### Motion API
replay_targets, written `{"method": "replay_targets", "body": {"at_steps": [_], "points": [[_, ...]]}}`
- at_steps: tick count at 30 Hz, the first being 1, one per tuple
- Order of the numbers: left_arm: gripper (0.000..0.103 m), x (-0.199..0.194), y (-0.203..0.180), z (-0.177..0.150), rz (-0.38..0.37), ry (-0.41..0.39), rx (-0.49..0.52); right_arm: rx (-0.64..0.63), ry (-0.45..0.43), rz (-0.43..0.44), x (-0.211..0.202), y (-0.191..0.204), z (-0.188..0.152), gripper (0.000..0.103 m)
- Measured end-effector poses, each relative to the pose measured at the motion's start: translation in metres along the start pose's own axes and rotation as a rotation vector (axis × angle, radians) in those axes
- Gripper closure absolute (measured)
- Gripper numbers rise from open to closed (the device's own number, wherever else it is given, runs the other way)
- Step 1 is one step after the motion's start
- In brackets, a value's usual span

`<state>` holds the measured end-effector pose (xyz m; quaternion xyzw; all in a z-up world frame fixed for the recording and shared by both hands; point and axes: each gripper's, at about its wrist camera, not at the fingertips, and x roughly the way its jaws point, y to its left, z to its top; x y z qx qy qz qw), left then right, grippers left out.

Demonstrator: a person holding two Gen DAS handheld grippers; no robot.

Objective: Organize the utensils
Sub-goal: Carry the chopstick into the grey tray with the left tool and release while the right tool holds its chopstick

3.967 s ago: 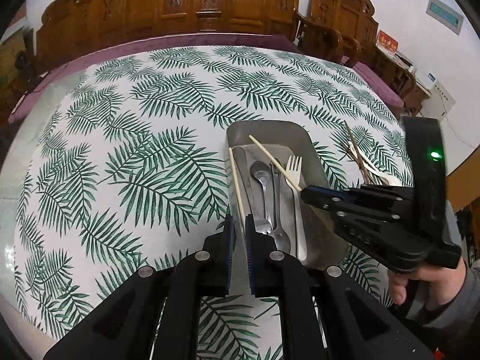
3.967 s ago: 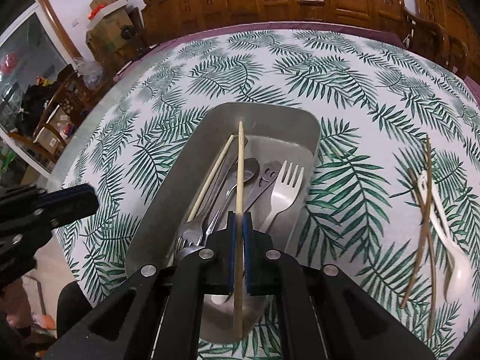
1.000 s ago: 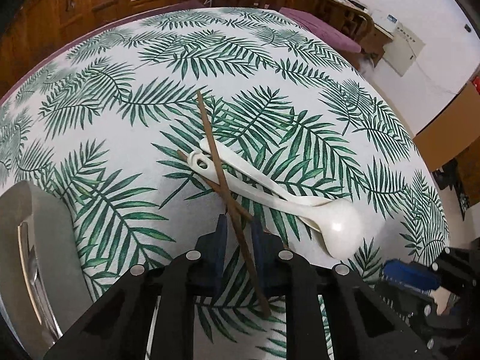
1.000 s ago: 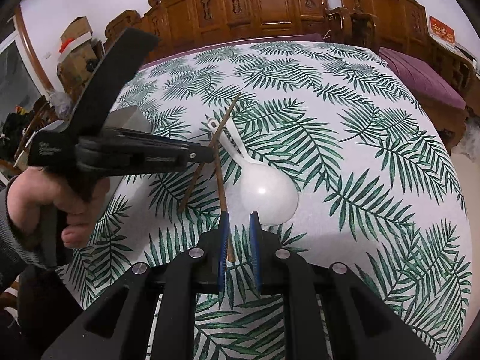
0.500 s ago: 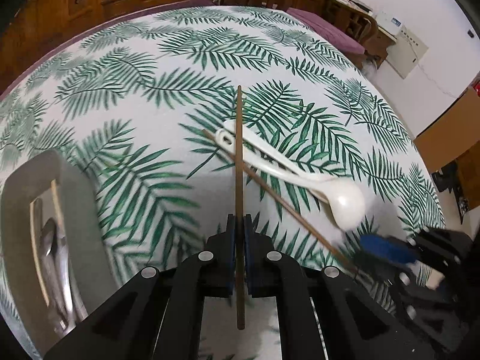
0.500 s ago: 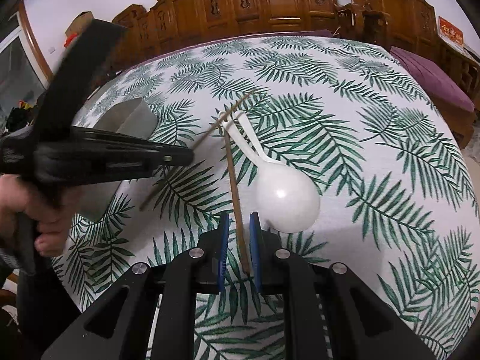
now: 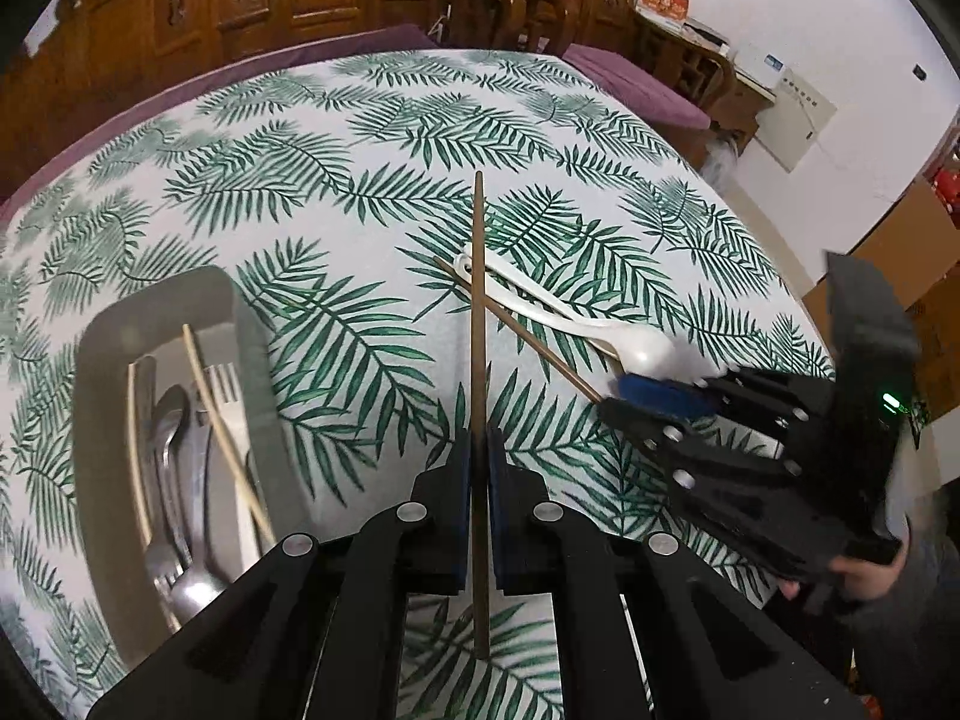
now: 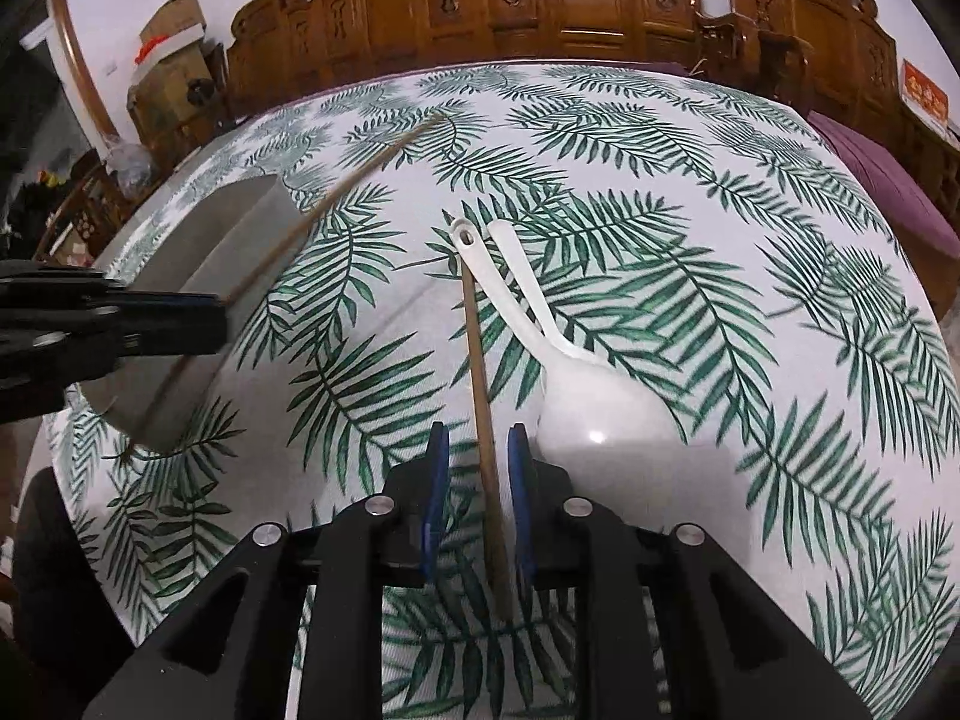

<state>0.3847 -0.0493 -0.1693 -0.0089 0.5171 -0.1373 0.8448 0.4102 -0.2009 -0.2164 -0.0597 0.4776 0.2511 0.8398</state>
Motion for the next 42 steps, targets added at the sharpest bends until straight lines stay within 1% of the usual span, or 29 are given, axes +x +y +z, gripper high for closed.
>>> {"method": "replay_targets", "body": {"at_steps": [4, 11, 12, 13, 14, 21, 30, 35, 42], "points": [[0.099, -0.011, 0.002, -0.006, -0.001, -0.008, -0.006, -0.032, 0.019, -0.009, 0.011, 0.005, 0.009, 0.081], [0.099, -0.025, 0.010, -0.014, 0.012, -0.020, -0.013, -0.052, 0.022, -0.045, 0.019, 0.011, 0.011, 0.082], [0.099, -0.027, 0.011, -0.015, 0.013, -0.023, -0.015, -0.063, 0.023, -0.052, 0.019, 0.013, 0.010, 0.086], [0.099, -0.029, 0.013, -0.015, 0.015, -0.026, -0.019, -0.076, 0.024, -0.062, 0.019, 0.015, 0.010, 0.093], [0.099, -0.031, 0.015, -0.016, 0.017, -0.029, -0.022, -0.089, 0.027, -0.066, 0.019, 0.017, 0.008, 0.097], [0.099, -0.044, 0.030, -0.025, 0.025, -0.045, -0.054, -0.088, 0.054, 0.003, 0.010, 0.032, 0.001, 0.097], [0.099, -0.057, 0.046, -0.035, 0.040, -0.063, -0.079, -0.038, 0.011, 0.087, -0.019, 0.050, 0.001, 0.097], [0.099, -0.064, 0.059, -0.040, 0.057, -0.072, -0.097, -0.038, -0.012, 0.104, -0.033, 0.060, 0.004, 0.097], [0.099, -0.068, 0.087, -0.045, 0.096, -0.074, -0.134, -0.044, -0.034, 0.108, -0.045, 0.071, 0.007, 0.097]]}}
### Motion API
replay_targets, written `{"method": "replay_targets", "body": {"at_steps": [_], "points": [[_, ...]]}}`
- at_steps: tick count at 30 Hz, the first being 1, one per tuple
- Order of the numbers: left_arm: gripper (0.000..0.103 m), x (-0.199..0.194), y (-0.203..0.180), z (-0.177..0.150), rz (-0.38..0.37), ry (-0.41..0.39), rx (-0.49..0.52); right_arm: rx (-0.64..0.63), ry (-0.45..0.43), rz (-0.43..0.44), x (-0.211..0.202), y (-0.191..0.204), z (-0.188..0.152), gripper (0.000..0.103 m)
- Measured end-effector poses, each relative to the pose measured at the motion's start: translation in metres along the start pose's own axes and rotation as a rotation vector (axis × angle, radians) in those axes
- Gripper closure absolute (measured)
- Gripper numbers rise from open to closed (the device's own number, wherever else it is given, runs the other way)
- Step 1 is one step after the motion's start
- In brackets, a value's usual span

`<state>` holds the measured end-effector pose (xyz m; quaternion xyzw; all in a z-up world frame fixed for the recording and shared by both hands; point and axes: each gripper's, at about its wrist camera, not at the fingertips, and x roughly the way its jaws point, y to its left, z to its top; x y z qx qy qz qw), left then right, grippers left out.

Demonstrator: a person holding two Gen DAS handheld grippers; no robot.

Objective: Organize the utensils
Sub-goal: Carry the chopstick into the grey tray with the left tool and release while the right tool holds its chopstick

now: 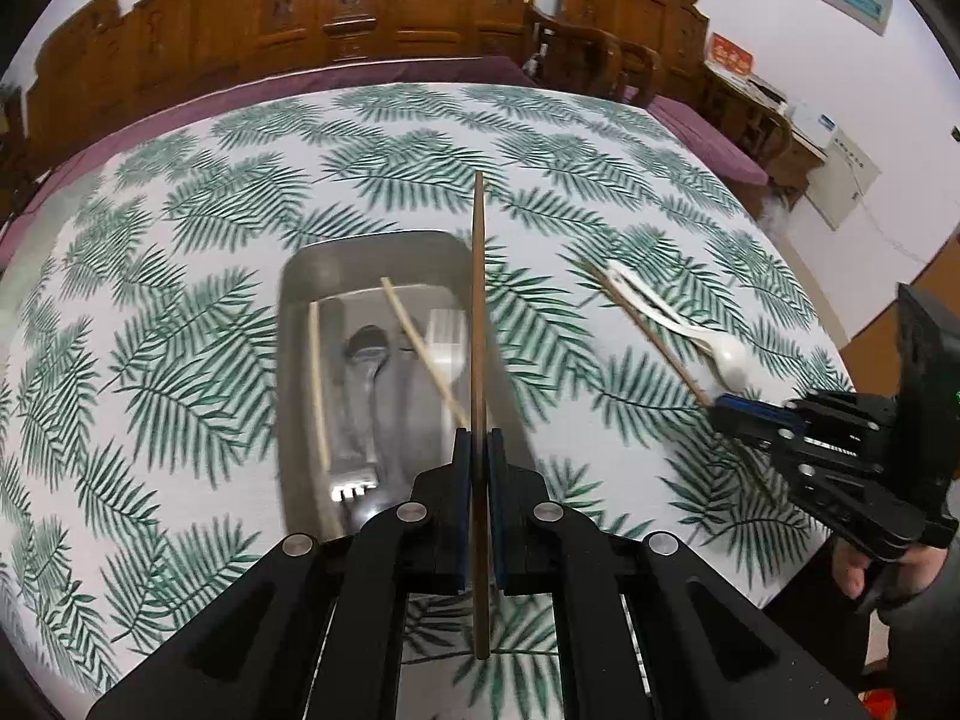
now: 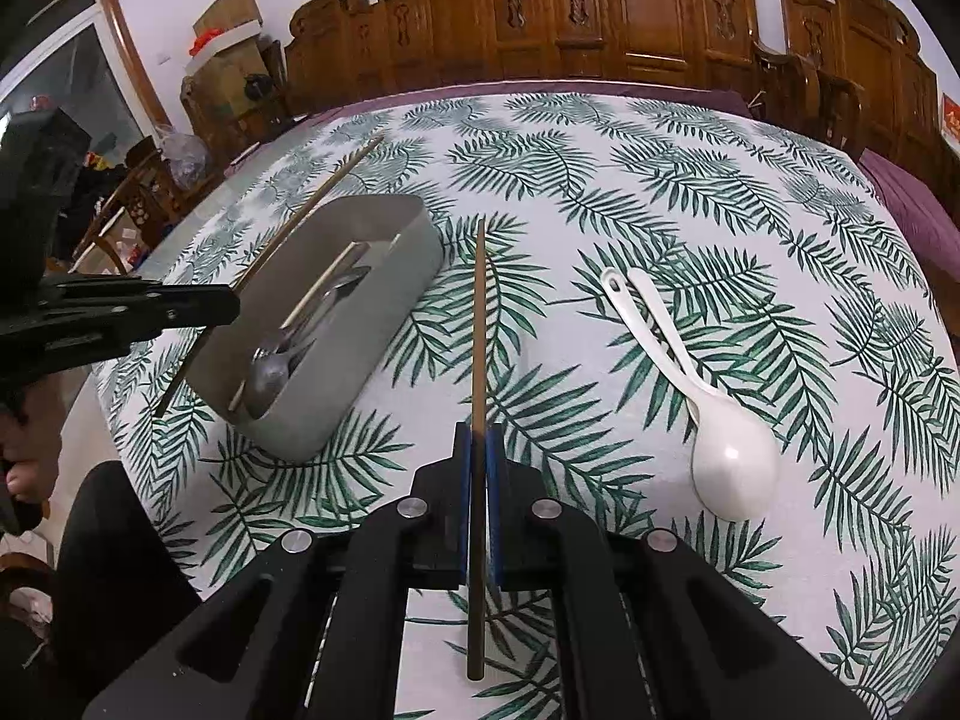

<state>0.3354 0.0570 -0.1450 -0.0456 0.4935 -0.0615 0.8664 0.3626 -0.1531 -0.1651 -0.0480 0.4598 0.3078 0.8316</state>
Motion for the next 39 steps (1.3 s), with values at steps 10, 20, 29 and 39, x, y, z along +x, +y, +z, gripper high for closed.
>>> {"method": "replay_targets", "body": {"at_steps": [10, 20, 29, 39], "points": [[0.099, 0.013, 0.029, 0.008, 0.036, 0.018, -0.020, -0.003, -0.002, 0.001, -0.002, 0.006, 0.003, 0.097], [0.099, 0.042, 0.036, 0.000, 0.046, 0.078, -0.021, 0.008, 0.004, 0.003, -0.001, 0.005, 0.003, 0.097], [0.099, 0.055, 0.040, 0.003, 0.040, 0.093, -0.031, 0.007, 0.007, 0.004, 0.001, 0.008, 0.007, 0.097], [0.084, 0.041, 0.048, 0.001, 0.053, 0.051, -0.047, -0.018, -0.001, 0.016, 0.001, 0.029, 0.021, 0.097]]}}
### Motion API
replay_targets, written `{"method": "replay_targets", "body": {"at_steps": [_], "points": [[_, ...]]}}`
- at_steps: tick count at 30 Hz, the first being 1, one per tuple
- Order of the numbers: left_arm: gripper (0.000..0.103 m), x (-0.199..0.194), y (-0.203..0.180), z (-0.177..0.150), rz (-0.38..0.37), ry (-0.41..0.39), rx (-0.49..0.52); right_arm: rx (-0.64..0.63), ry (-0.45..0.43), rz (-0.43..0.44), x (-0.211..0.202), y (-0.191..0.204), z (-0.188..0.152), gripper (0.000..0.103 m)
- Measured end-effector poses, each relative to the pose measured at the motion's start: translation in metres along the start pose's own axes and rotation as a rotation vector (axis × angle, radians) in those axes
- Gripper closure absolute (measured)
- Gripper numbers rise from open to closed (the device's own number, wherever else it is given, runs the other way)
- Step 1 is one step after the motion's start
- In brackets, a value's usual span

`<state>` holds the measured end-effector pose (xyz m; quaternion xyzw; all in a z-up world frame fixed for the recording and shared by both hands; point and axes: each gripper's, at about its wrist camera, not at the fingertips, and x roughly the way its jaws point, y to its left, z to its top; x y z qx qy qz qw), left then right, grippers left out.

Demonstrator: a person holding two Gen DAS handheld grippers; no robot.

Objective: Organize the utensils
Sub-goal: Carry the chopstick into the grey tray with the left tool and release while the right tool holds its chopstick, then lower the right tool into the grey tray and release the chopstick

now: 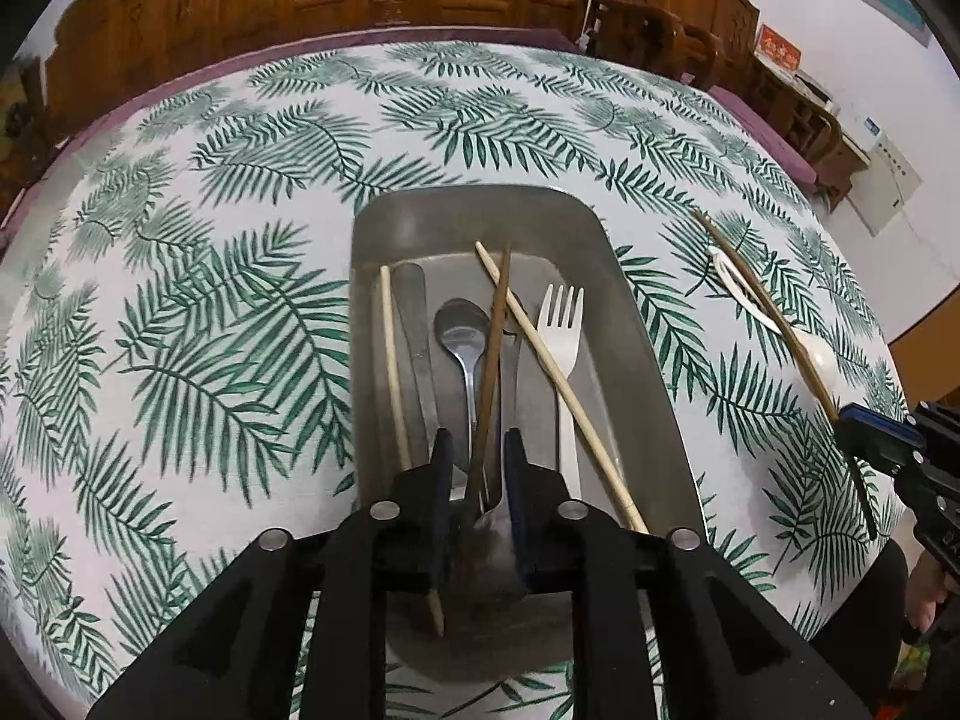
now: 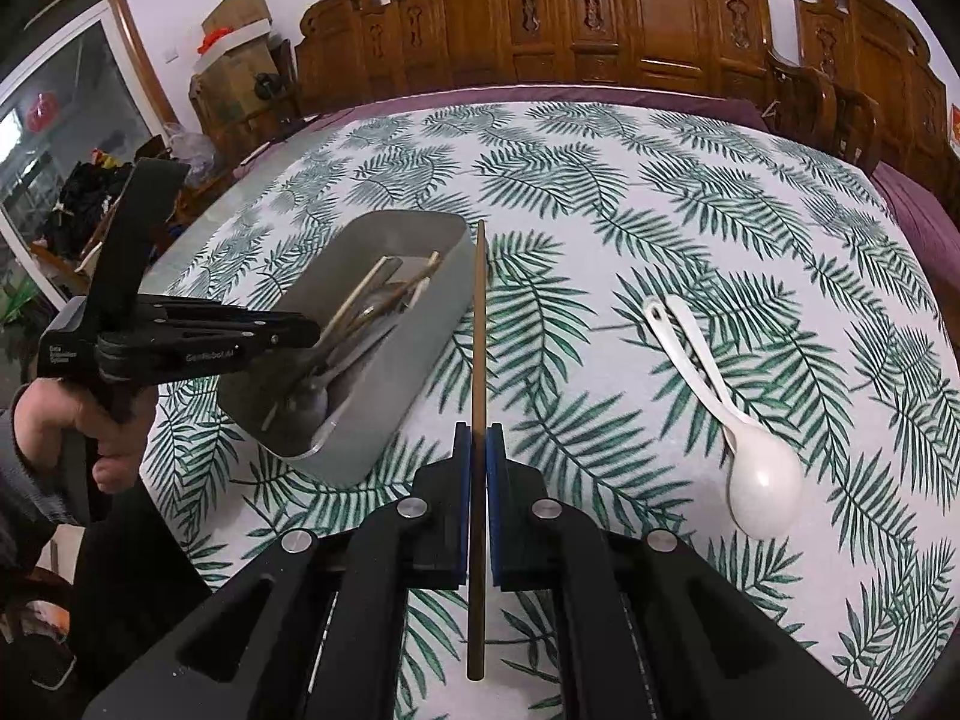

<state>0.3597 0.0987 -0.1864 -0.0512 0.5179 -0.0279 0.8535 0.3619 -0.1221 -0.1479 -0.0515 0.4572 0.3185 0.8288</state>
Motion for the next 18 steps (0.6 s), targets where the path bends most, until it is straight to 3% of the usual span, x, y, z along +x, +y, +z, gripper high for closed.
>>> {"method": "replay_targets", "body": {"at_steps": [18], "points": [[0.075, -0.072, 0.033, -0.021, -0.003, -0.114, -0.032, -0.048, 0.017, 0.057, 0.027, 0.058, 0.032, 0.097]]}}
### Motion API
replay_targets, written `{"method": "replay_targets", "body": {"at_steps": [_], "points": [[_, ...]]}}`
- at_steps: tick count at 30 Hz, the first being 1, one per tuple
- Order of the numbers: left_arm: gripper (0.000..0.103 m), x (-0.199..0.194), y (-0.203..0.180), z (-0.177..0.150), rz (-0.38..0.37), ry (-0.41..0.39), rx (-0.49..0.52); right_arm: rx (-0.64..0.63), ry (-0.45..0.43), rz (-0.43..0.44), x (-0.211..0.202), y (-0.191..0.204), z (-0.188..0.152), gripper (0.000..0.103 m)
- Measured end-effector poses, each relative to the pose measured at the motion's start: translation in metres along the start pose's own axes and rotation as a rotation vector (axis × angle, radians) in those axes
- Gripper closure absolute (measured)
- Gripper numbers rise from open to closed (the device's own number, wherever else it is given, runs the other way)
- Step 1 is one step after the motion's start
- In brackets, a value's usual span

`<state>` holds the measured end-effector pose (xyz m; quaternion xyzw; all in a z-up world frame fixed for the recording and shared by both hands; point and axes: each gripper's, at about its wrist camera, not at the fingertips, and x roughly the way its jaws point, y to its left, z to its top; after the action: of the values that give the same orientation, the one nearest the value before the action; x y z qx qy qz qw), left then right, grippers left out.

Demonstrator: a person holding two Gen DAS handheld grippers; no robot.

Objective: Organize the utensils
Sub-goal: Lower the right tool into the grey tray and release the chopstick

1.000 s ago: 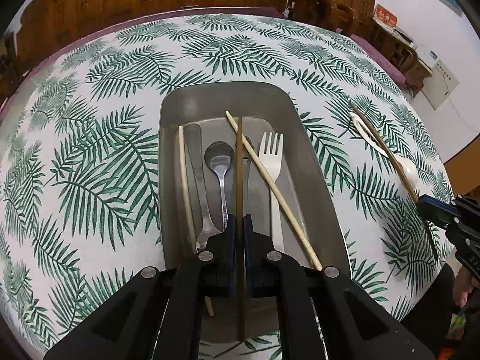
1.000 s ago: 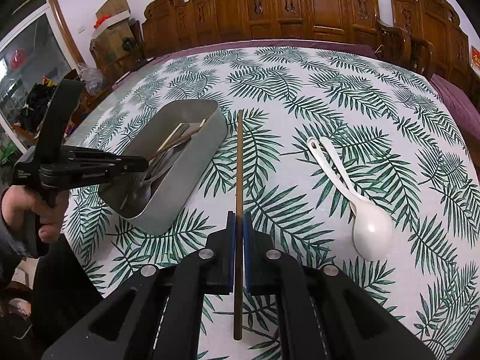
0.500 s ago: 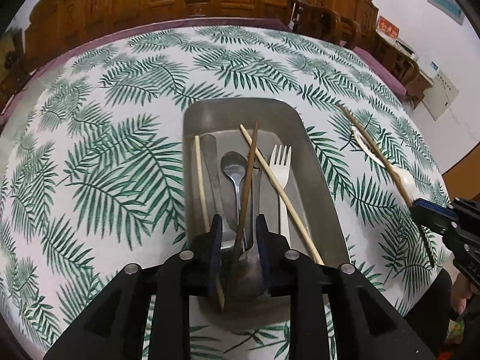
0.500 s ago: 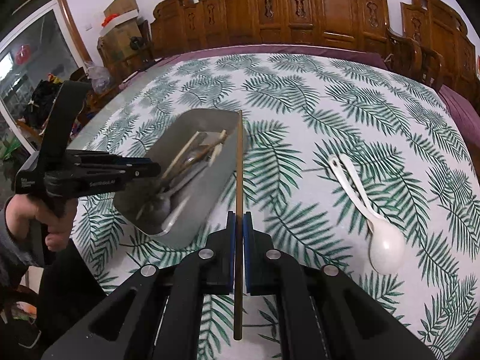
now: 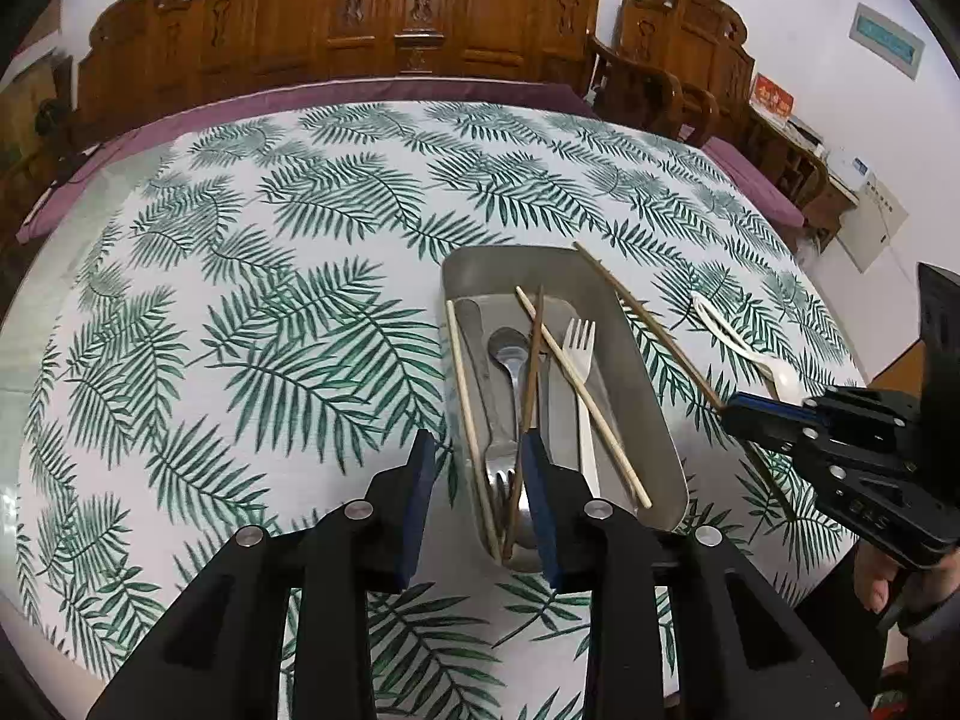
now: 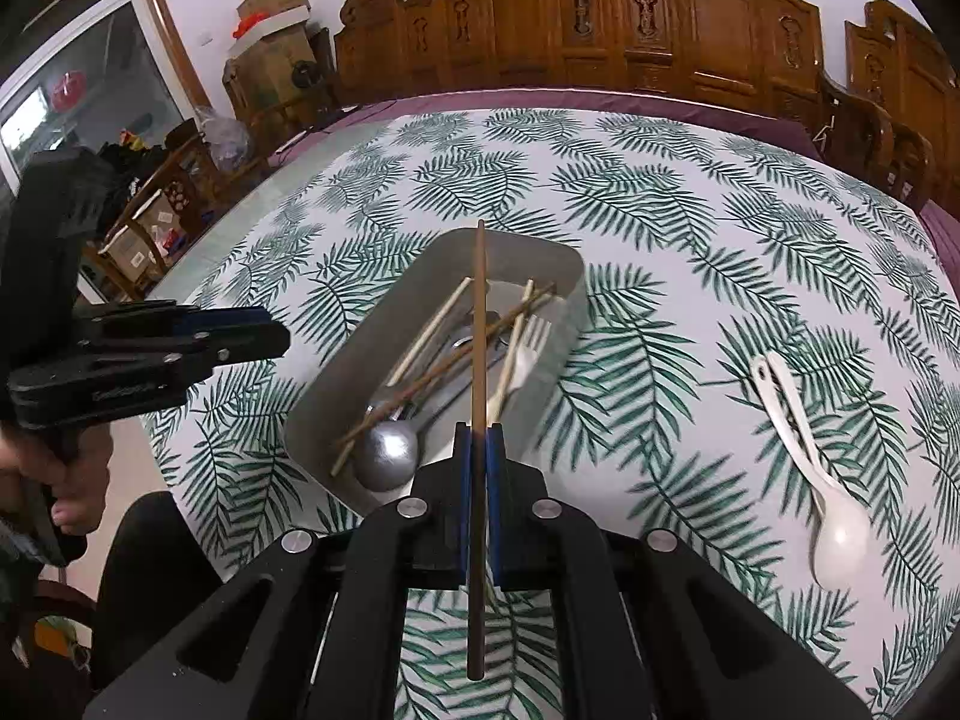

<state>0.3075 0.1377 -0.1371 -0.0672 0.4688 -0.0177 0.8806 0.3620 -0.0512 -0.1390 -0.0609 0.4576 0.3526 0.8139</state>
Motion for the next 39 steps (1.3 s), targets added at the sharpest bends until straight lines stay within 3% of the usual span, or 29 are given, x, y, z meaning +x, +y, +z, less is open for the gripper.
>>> {"method": "replay_targets", "body": {"at_steps": [8, 10, 14, 18, 29, 39], "points": [[0.067, -0.013, 0.010, -0.003, 0.003, -0.022, -0.014, 0.035, 0.033, 0.011, 0.021, 0.005, 0.017, 0.097], [0.060, -0.015, 0.012, -0.004, 0.003, -0.028, -0.018, 0.050, 0.039, 0.018, 0.026, 0.005, 0.020, 0.097], [0.035, -0.022, 0.016, -0.006, 0.000, -0.054, -0.026, 0.077, 0.057, 0.017, 0.037, 0.007, 0.024, 0.097], [0.025, -0.025, 0.018, -0.008, 0.003, -0.067, -0.031, 0.103, 0.079, 0.008, 0.051, 0.007, 0.026, 0.097], [0.024, -0.020, 0.027, -0.012, 0.024, -0.062, -0.048, 0.126, 0.131, -0.016, 0.088, 0.020, 0.024, 0.097], [0.024, -0.017, 0.032, -0.015, 0.048, -0.049, -0.056, 0.121, 0.115, 0.042, 0.089, 0.026, 0.027, 0.094]]}}
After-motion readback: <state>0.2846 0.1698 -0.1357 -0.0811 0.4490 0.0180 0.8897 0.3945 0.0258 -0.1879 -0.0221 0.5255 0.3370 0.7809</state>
